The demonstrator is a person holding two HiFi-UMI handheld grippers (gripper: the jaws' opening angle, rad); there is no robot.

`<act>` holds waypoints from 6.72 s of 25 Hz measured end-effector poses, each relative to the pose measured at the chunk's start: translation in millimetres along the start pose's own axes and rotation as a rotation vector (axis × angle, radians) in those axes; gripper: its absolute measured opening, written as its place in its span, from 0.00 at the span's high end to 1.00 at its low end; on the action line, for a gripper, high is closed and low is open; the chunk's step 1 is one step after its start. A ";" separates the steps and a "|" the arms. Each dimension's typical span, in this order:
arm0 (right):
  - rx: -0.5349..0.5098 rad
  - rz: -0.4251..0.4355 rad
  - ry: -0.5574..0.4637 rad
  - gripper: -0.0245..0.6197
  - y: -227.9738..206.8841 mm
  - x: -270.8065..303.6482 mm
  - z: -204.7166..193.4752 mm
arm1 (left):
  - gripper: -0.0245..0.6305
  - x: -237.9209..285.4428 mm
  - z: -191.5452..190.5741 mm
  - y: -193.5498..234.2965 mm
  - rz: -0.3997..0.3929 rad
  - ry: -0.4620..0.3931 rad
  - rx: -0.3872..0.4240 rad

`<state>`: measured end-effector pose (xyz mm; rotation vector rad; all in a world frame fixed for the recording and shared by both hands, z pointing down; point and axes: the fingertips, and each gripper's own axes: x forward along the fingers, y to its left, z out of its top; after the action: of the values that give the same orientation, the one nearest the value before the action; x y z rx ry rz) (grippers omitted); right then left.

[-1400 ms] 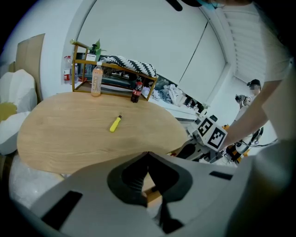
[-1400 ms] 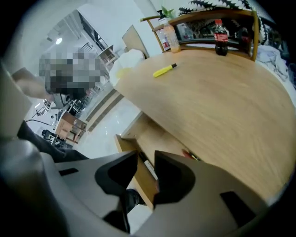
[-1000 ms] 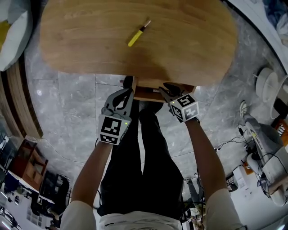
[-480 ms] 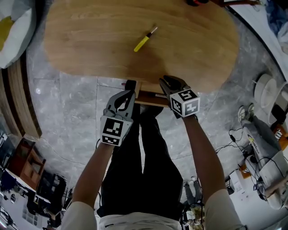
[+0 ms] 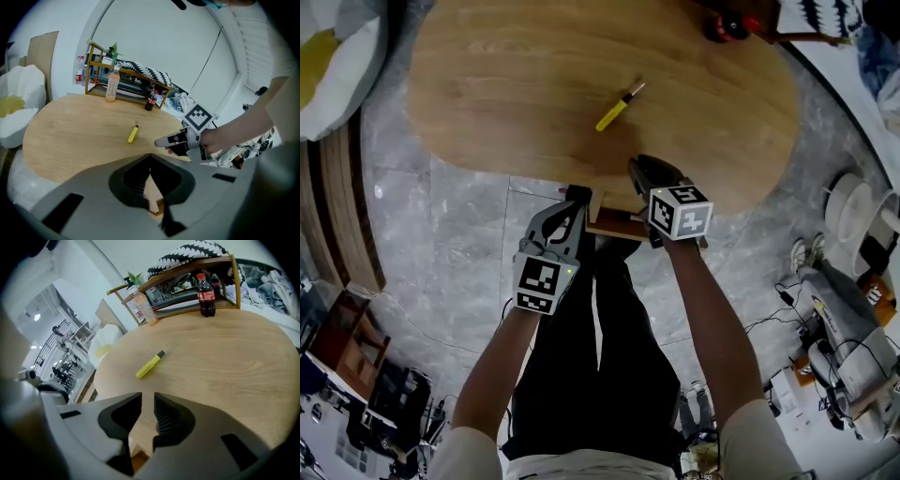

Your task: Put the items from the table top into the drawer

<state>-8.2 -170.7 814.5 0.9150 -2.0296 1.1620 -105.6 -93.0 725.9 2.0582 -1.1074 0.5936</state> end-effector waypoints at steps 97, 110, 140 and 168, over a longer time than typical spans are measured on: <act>-0.284 0.128 0.587 0.84 -77.5 -39.8 -231.7 | 0.93 13.6 -69.0 -57.2 -0.008 0.081 0.043; -0.184 0.068 0.327 0.84 -67.5 -102.0 -202.0 | 0.93 -6.5 -53.9 -83.4 0.021 0.028 0.048; -0.321 -0.009 -0.166 0.93 65.1 -489.1 -84.7 | 0.93 -227.1 92.9 -240.7 0.074 -0.111 0.143; -0.184 -0.297 -0.682 0.93 254.5 -665.4 -112.7 | 0.93 -461.1 127.4 -245.9 -0.045 -0.274 0.257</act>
<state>184.1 197.4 224.8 1.6048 -2.3434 0.5210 -132.0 141.8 242.6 2.4363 -1.1849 0.4602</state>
